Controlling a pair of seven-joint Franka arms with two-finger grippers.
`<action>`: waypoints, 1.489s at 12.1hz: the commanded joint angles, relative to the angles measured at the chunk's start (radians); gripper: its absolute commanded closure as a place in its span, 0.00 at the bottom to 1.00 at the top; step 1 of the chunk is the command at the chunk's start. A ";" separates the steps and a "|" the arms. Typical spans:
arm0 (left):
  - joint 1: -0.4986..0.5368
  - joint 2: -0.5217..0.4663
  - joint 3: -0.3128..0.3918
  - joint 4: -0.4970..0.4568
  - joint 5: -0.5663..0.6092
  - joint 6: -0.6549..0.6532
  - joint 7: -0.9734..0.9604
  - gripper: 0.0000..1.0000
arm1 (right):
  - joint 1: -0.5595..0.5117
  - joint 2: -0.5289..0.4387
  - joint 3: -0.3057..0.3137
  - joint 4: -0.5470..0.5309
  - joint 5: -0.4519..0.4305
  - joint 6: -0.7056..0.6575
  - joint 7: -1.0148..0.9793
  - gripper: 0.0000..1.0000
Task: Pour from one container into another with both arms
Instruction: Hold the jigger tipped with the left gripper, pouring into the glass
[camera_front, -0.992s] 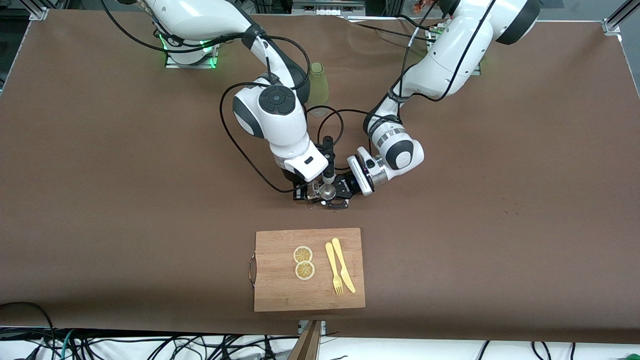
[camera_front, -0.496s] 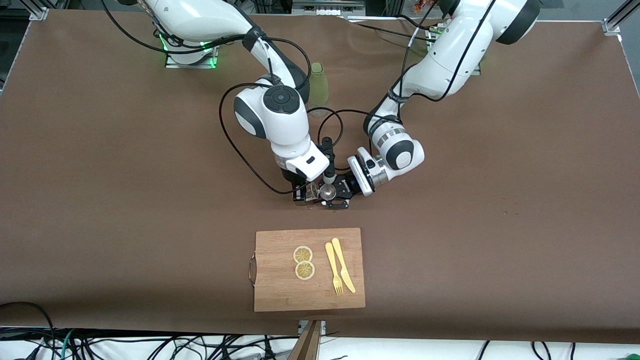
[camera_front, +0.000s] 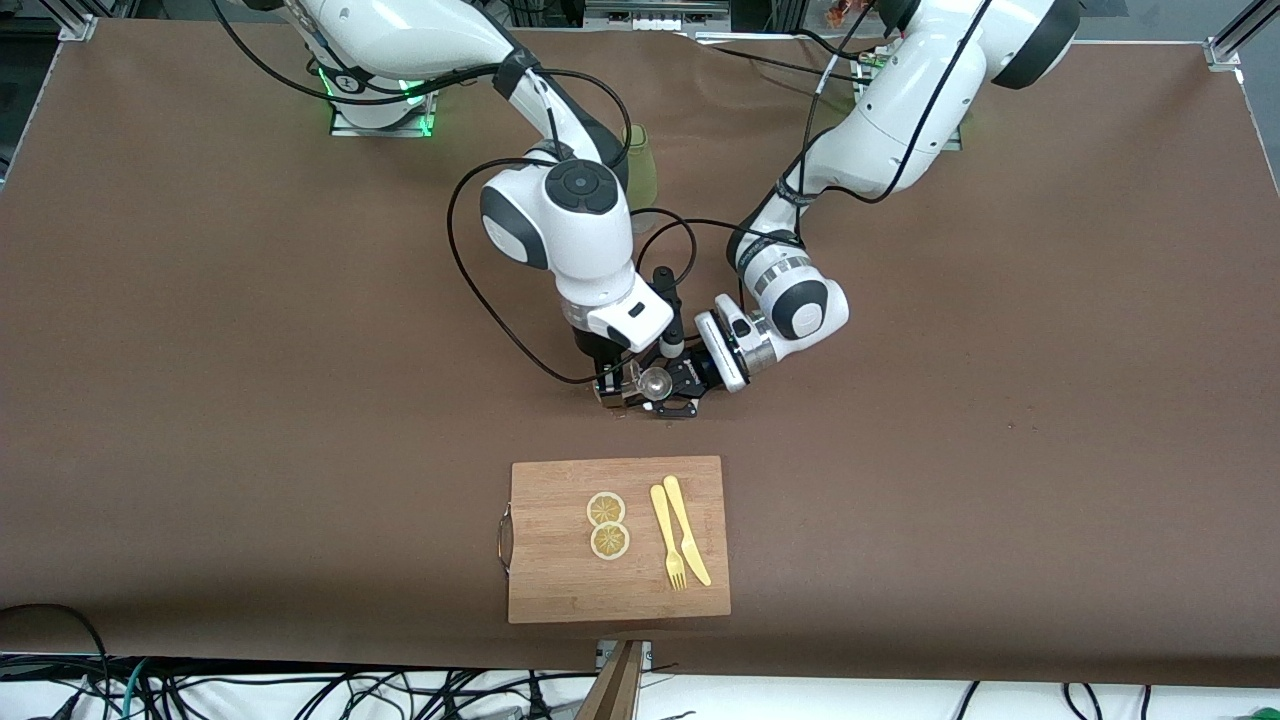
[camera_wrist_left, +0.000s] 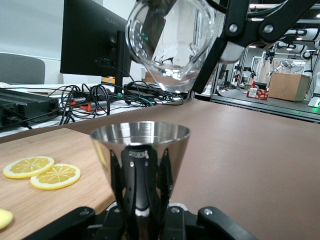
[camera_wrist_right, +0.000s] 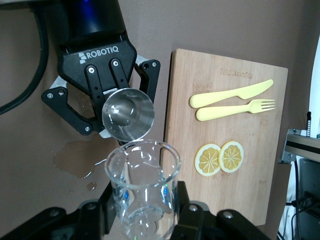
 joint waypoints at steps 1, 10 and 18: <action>-0.023 -0.008 0.009 0.004 -0.066 0.016 0.057 1.00 | 0.010 0.012 0.002 0.033 -0.033 -0.028 0.017 0.86; -0.024 -0.008 0.009 0.008 -0.072 0.024 0.057 1.00 | 0.012 0.020 0.002 0.035 -0.082 -0.027 0.019 0.86; -0.024 -0.008 0.009 0.008 -0.072 0.024 0.057 1.00 | 0.026 0.032 0.002 0.053 -0.085 -0.024 0.020 0.86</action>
